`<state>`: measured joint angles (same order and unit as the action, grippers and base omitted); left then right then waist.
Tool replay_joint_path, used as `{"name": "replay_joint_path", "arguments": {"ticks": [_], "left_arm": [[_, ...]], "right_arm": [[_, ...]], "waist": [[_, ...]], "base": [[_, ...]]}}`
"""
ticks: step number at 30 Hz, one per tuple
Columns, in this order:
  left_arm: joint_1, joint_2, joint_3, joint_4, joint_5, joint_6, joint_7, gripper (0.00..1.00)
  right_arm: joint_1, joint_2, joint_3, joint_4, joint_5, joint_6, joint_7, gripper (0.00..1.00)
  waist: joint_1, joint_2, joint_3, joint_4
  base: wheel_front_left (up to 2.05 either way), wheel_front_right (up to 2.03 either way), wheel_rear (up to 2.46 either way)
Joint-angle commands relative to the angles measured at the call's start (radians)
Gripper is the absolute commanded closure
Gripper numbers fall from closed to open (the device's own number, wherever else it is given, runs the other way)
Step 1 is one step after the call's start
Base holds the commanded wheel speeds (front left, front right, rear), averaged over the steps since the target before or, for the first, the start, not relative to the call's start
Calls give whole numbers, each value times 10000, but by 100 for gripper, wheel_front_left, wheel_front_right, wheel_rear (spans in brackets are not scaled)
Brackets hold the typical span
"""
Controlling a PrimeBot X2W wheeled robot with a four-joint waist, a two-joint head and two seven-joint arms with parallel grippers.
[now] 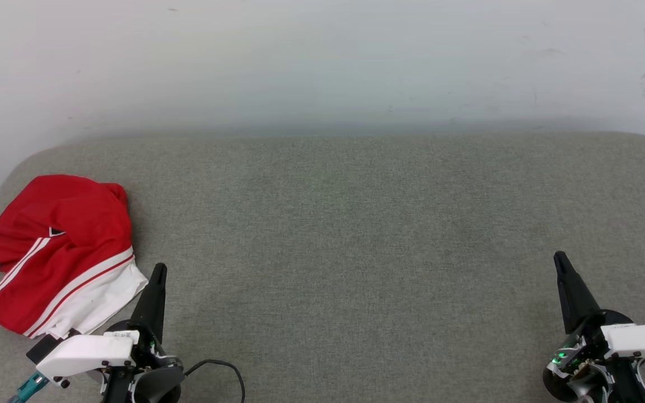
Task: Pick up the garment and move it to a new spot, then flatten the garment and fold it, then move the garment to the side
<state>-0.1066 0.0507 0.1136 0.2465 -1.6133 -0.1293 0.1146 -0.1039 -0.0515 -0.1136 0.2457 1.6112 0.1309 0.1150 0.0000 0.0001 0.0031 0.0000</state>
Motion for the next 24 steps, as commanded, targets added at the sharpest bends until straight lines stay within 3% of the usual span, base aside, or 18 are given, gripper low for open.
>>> {"name": "replay_joint_path", "arguments": {"ticks": [1,7,8,24], "left_arm": [[-59,-11,23,-20,7,-50,16,100],[-59,-11,23,-20,7,-50,14,100],[0,0,2,0,0,0,0,0],[157,-17,-83,-105,820,14,-627,0]], "right_arm": [[-121,28,6,6,34,-3,7,100],[-121,28,6,6,34,-3,7,100],[0,0,0,0,0,0,-1,0],[365,4,-96,-223,-1056,-2,-629,0]], "waist": [[0,-1,0,0],[0,-1,0,0],[0,-1,0,0],[0,-1,3,-22]], "base": [[0,0,0],[0,0,0],[0,0,0],[0,0,0]]}}
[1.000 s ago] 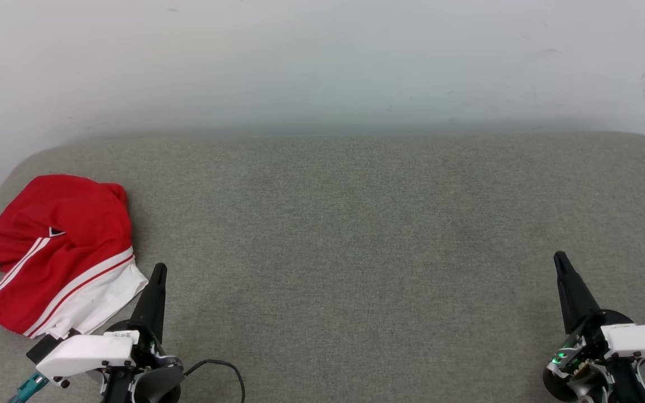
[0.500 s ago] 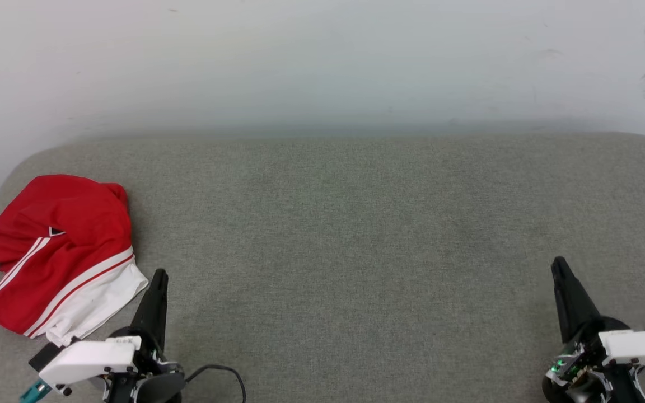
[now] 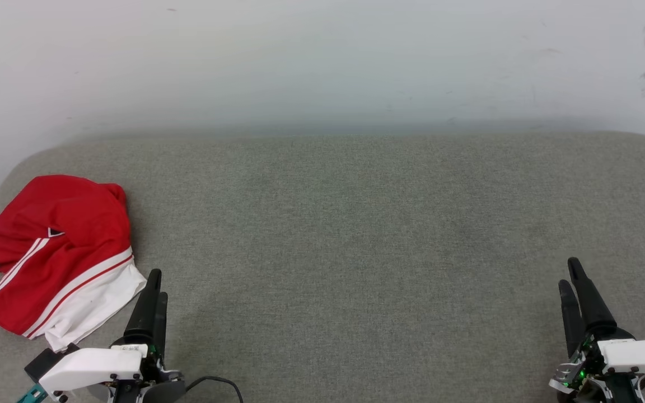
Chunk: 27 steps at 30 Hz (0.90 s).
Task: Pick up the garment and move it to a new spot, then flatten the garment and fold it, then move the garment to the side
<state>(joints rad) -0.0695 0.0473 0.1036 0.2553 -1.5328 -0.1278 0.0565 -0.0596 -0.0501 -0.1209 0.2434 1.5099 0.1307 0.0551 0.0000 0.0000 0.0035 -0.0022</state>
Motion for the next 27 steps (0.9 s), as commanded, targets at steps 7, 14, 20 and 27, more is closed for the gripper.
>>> {"name": "replay_joint_path", "arguments": {"ticks": [7,14,20,27], "left_arm": [[-315,20,-30,-679,1638,340,-405,0],[-328,22,-351,-1121,3375,754,-696,0],[-325,23,-620,-1393,4764,1155,-924,0],[-288,25,-845,-1548,6119,1476,-1181,0]], "right_arm": [[-46,-9,-198,-681,-1535,0,-390,0],[3,-9,-163,-1279,-3223,0,-682,0],[55,-9,-45,-1752,-4605,0,-913,0],[176,-8,235,-2162,-6307,0,-1165,0]], "waist": [[0,0,13,-10],[0,0,30,-16],[0,0,35,-13],[0,0,30,0]], "base": [[0,0,0],[0,0,0],[0,0,0],[0,0,0]]}}
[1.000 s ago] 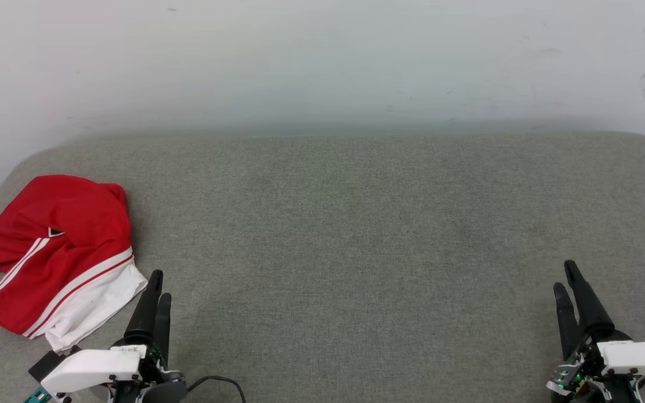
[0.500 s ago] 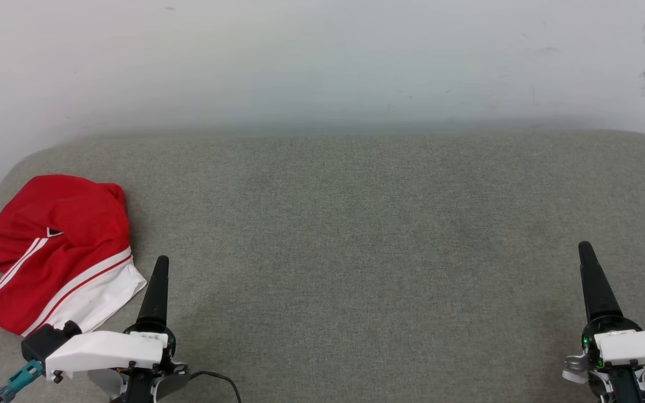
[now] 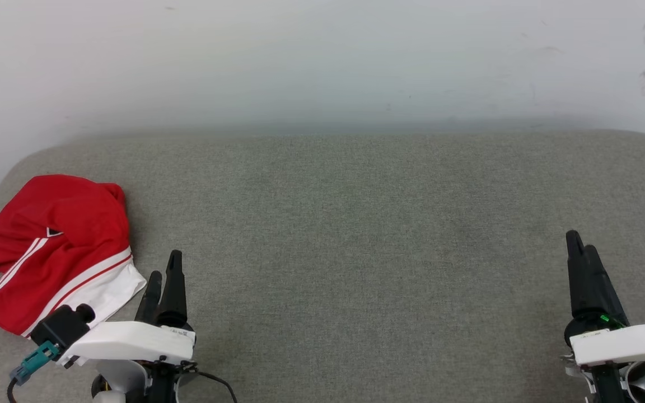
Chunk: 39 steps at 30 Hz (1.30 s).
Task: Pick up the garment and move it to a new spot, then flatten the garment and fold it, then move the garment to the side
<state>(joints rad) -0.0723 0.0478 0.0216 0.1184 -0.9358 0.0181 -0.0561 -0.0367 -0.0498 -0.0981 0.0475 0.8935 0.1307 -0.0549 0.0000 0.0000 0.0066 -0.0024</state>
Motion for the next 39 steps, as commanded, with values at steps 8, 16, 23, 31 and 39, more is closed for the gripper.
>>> {"name": "replay_joint_path", "arguments": {"ticks": [8,16,23,31,39], "left_arm": [[-213,21,-270,-234,1545,204,-323,0],[-119,23,-559,-300,2992,377,-631,0],[-44,52,-716,-296,3903,435,-835,0],[40,110,-910,-292,4856,547,-1034,0],[117,169,-1072,-330,5713,696,-1238,0]], "right_arm": [[118,-12,168,-351,-1561,0,-336,0],[341,-11,229,-232,-2786,0,-643,0],[437,-10,281,-272,-3618,0,-835,0],[524,-10,310,-425,-4490,0,-1056,0],[624,-9,346,-582,-5293,0,-1244,0]], "waist": [[0,0,-17,21],[0,0,-26,33],[0,0,-17,40],[0,0,-28,65],[0,0,-44,106]], "base": [[0,0,0],[0,0,0],[0,0,0],[0,0,0],[0,0,0]]}}
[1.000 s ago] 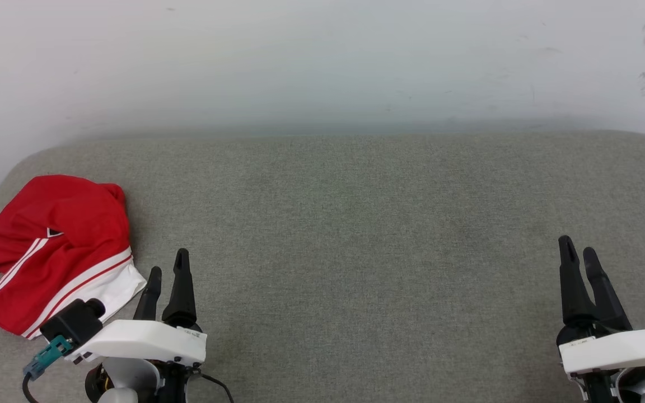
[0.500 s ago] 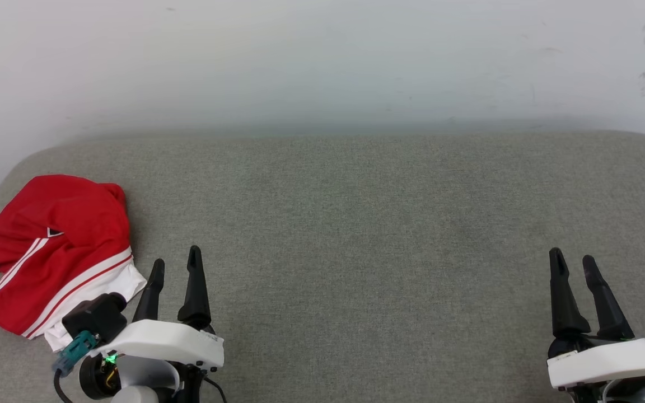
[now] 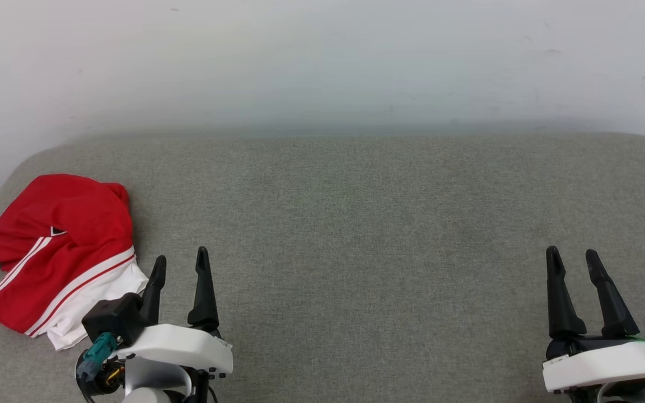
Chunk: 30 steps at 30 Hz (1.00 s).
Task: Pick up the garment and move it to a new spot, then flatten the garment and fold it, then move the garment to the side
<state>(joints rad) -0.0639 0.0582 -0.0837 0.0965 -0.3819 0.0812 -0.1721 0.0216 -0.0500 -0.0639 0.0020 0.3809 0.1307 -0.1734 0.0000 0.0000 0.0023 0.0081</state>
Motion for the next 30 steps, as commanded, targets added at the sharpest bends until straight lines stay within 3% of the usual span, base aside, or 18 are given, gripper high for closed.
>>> {"name": "replay_joint_path", "arguments": {"ticks": [1,30], "left_arm": [[39,74,-41,-121,273,77,-107,0],[355,-49,-7,52,2233,-535,-741,0]], "right_arm": [[59,-7,12,-144,-265,0,-79,0],[479,-4,160,-208,-1745,-1,-729,0]], "waist": [[0,0,-2,6],[0,0,-10,93]], "base": [[0,0,0],[0,0,0]]}}
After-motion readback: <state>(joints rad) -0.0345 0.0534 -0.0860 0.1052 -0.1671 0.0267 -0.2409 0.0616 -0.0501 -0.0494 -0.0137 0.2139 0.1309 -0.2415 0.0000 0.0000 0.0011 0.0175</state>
